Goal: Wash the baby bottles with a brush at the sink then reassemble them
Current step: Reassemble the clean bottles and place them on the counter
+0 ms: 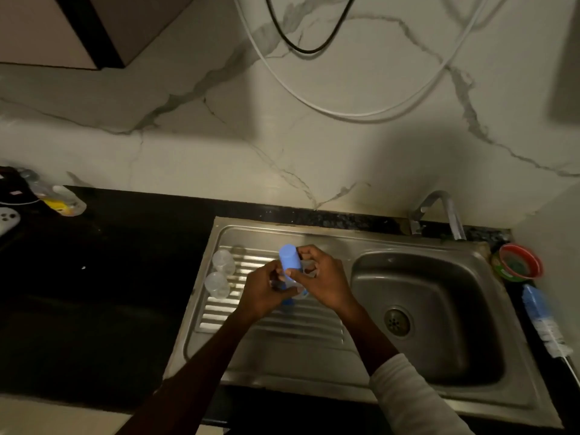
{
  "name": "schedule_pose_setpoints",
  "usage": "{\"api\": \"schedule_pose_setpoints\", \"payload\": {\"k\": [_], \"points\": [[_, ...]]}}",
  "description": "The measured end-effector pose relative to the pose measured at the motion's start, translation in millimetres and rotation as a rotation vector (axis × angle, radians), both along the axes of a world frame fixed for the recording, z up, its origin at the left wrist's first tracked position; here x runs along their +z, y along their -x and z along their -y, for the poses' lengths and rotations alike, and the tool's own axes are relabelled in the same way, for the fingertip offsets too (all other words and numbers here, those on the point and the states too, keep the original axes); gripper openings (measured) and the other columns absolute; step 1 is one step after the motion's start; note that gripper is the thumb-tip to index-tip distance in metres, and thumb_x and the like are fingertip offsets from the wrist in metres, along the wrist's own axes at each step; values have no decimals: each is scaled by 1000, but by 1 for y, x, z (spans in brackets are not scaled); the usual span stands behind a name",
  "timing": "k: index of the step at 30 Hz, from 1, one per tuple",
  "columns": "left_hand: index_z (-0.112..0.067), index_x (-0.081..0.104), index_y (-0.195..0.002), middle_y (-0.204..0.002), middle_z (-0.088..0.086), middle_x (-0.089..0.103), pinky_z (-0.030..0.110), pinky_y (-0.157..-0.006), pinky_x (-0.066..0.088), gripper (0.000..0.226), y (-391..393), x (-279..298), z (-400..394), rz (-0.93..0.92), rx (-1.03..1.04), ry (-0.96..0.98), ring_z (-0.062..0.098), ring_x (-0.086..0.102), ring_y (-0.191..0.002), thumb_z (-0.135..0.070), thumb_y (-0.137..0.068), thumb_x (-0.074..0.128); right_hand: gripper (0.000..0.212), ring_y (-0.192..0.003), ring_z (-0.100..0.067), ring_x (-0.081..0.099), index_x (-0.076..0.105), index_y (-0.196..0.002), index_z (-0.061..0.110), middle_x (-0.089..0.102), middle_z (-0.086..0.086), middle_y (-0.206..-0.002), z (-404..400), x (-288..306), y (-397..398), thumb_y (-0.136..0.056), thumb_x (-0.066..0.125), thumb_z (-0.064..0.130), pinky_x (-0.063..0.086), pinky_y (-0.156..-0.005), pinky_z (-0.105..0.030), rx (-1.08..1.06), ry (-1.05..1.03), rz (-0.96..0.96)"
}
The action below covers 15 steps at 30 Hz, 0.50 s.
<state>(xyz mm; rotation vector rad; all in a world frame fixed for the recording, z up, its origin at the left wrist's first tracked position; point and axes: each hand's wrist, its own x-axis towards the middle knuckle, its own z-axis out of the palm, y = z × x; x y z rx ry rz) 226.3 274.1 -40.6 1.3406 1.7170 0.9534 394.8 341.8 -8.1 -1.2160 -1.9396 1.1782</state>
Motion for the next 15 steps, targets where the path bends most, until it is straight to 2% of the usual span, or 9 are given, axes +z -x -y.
{"api": "schedule_pose_setpoints", "payload": {"k": [2,4,6,9,11,13,15], "points": [[-29,68,-109,-99,-15,72,17,-77,55,47,12,9,9,-13,68,-38,1,69,-92,-36,-69,93,49,-94,0,66,66,-123,26,69,17,-114,2,-3,9,-80,85,39,53,-77,-16,44,-38,10],[-27,69,-103,-93,-14,73,11,-71,50,42,31,24,19,-30,213,-86,-1,69,-86,-34,-69,93,51,-90,4,65,67,-122,27,68,16,-116,6,-5,24,-77,87,40,50,-75,-11,74,-90,-10],[-23,71,-99,-88,-10,74,15,-69,53,41,60,35,32,-35,374,-139,3,70,-81,-35,-68,94,50,-91,1,66,68,-121,27,64,10,-119,11,-10,46,-76,88,36,50,-77,-11,84,-126,-47],[-26,70,-102,-94,-7,75,27,-74,60,41,109,41,60,2,586,-166,7,73,-87,-40,-71,92,39,-88,-6,68,70,-117,26,60,4,-116,17,-19,78,-81,85,23,49,-76,-9,91,-122,-78],[-28,68,-103,-96,-10,74,30,-78,60,39,146,35,83,-72,686,-128,3,71,-89,-41,-73,89,31,-90,-6,67,71,-112,25,62,4,-112,24,-28,100,-84,83,19,51,-77,-10,119,-113,-54],[-30,65,-103,-95,-14,72,33,-81,60,39,180,20,104,-169,759,-38,-2,69,-87,-45,-73,87,24,-90,-4,67,72,-108,25,63,4,-110,30,-37,119,-85,81,22,56,-78,-17,169,-116,-5],[-31,62,-103,-96,-15,70,37,-84,60,40,203,1,122,-199,801,72,0,68,-90,-45,-74,85,21,-86,-3,67,73,-104,24,64,4,-109,37,-48,133,-85,81,22,56,-76,-16,203,-116,43]]}}
